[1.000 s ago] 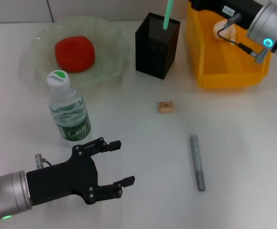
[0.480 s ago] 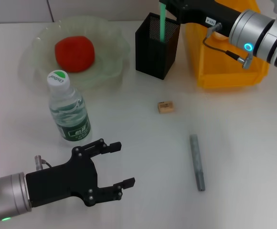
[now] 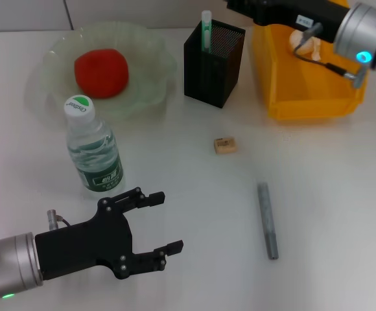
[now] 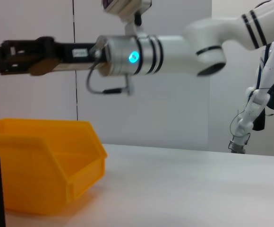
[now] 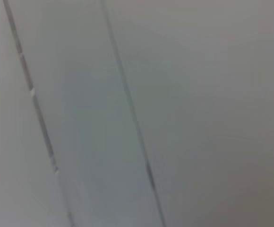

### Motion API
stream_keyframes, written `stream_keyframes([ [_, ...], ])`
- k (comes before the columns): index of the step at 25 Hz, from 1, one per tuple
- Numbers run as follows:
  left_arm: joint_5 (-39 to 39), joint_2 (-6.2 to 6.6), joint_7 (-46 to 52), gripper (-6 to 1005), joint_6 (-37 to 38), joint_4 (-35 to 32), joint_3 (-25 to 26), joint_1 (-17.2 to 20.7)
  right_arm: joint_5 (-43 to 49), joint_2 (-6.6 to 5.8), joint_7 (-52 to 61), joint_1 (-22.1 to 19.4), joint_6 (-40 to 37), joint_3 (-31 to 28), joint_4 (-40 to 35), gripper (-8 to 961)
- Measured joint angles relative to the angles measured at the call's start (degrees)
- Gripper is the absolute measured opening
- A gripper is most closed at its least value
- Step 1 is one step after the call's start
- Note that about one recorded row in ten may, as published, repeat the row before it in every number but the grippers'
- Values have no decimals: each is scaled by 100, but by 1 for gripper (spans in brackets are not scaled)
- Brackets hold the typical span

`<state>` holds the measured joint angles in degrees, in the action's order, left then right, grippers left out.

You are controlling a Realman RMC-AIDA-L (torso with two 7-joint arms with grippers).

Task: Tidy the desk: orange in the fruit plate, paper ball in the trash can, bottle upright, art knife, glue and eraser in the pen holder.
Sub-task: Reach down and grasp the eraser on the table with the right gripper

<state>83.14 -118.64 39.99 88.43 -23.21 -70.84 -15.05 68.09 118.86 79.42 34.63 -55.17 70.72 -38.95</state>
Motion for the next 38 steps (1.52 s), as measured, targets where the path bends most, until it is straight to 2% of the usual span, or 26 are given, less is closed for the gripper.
stream_keyframes([
  [3,0,5,0,813,-1,1,1,-13,1917,27,2131,-404,-172,-31,-1684,569],
  [5,-1,4,0,813,-2,0,1,-15,3765,41,3904,-360,-728,-46,-2651,609],
  [7,-1,4,0,813,-2,0,1,-15,5356,21,5265,-75,-1537,-59,-3178,648],
  [9,0,-2,8,813,-2,-3,1,-25,6622,-8,6325,411,-2484,-52,-3387,687],
  [11,3,-3,16,813,-2,-2,-7,-35,7365,-15,6850,862,-3205,-28,-3393,726],
  [13,5,-2,19,813,-2,0,-13,-39,7884,14,7075,1257,-3603,67,-3316,724],
  [19,10,-1,0,813,-1,1,-38,-39,8545,49,7632,2255,-3812,312,-2399,723],
  [24,8,-1,-1,813,-1,1,-43,-20,8560,72,7562,2681,-3517,737,-1583,723],
  [30,5,-1,0,813,-16,1,-44,-26,8241,97,6566,2586,-3207,1504,-1372,717],
  [38,8,-1,1,813,-5,1,-53,-23,8085,106,5011,2123,-2742,1655,-1382,704],
])
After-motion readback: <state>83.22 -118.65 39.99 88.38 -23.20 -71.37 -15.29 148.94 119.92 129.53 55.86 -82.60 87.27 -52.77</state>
